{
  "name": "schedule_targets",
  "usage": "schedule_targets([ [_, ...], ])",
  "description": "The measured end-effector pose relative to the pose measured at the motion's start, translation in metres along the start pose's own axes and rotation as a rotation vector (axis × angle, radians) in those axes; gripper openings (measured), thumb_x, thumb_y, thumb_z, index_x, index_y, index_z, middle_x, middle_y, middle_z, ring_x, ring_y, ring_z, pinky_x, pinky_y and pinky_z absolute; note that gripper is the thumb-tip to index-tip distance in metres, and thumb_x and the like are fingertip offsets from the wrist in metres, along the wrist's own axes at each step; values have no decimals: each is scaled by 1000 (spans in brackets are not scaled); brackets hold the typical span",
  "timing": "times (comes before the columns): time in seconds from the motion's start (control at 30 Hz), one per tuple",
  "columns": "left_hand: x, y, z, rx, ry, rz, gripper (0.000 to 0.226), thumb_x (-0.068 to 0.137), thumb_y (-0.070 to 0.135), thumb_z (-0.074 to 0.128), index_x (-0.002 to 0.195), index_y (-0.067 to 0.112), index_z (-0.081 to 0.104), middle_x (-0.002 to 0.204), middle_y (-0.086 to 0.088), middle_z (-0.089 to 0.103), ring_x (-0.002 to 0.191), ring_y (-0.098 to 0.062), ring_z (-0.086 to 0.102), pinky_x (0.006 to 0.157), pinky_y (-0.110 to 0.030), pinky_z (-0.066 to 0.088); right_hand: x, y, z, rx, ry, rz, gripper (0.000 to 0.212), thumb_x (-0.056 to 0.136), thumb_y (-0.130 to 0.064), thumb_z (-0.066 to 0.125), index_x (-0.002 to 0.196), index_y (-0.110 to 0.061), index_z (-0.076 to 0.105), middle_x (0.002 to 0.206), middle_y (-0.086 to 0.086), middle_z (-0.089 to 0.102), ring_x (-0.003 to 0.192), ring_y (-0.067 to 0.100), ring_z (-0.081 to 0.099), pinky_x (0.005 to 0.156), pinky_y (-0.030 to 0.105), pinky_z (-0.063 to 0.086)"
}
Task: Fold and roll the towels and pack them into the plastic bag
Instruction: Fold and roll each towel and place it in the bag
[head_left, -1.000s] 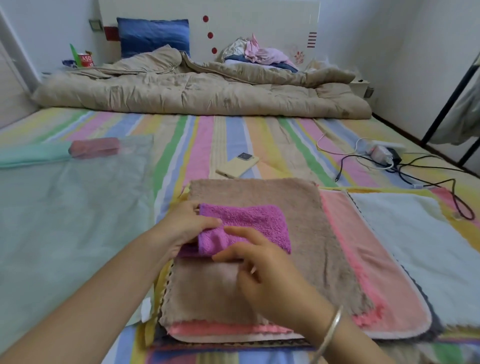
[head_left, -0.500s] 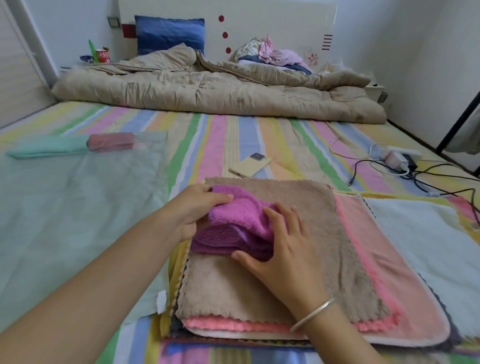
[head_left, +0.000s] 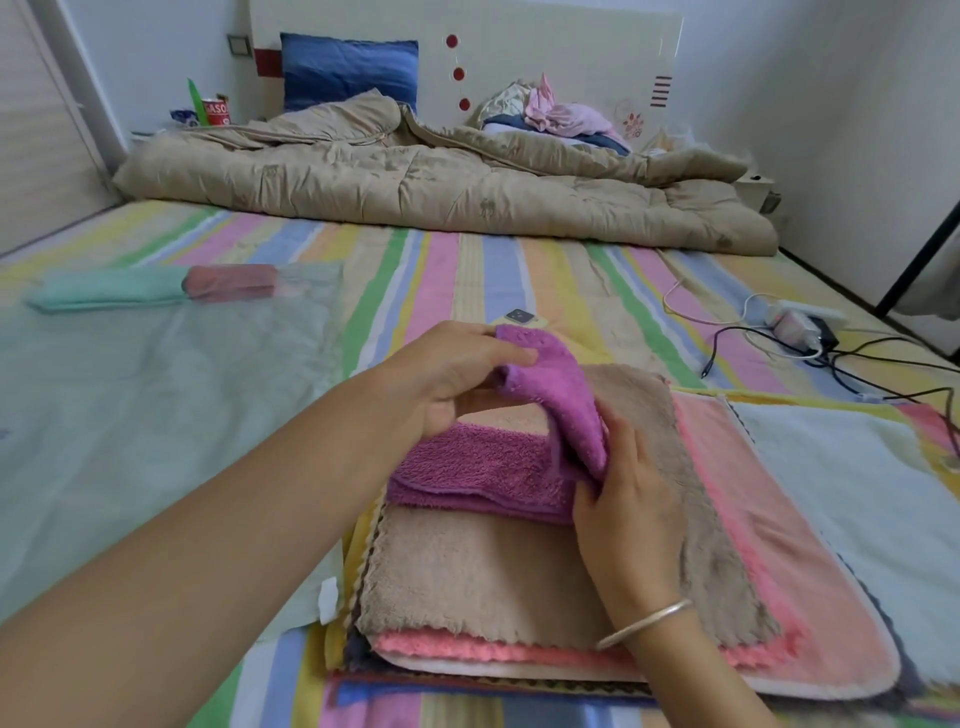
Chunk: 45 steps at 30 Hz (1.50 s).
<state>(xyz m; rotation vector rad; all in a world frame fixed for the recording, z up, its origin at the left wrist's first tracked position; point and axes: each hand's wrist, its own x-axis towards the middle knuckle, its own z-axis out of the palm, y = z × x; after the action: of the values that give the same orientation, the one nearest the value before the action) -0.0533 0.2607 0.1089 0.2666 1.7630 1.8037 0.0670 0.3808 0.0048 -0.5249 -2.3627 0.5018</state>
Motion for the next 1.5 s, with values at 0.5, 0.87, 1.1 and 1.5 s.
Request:
schedule_targets([
  [0.5, 15, -69, -70, 285, 262, -22, 33, 77, 6, 79, 108, 5, 66, 96, -14, 73, 81, -23, 71, 74, -31, 57, -12, 8, 7, -170, -175, -145, 76, 60, 1, 64, 132, -21, 53, 133, 5, 53, 111, 30, 54, 74, 38, 53],
  [0.87, -4, -71, -59, 1295, 502, 347, 47, 85, 26, 69, 128, 18, 52, 129, -2, 54, 117, -24, 53, 95, -37, 44, -8, 1, 11, -366, -301, -164, 59, 72, -5, 69, 127, -24, 60, 136, 4, 54, 75, 28, 68, 49, 31, 50],
  [1.1, -5, -97, 18, 1618, 91, 463, 61, 103, 41, 20, 155, 12, 8, 163, -5, 4, 150, -17, -2, 121, -43, -1, 10, 9, -11, -346, -235, -205, 60, 67, -1, 69, 123, -21, 63, 134, 7, 56, 76, 31, 68, 52, 31, 51],
  [1.5, -11, -118, 7, 1337, 291, 662, 59, 98, 35, 16, 150, 13, 33, 157, -2, 28, 146, -13, 22, 121, -38, 17, 9, 31, -10, 6, -325, 214, 51, 72, -50, 26, 87, -25, 68, 110, -8, 66, 104, 22, 54, 84, 39, 46],
])
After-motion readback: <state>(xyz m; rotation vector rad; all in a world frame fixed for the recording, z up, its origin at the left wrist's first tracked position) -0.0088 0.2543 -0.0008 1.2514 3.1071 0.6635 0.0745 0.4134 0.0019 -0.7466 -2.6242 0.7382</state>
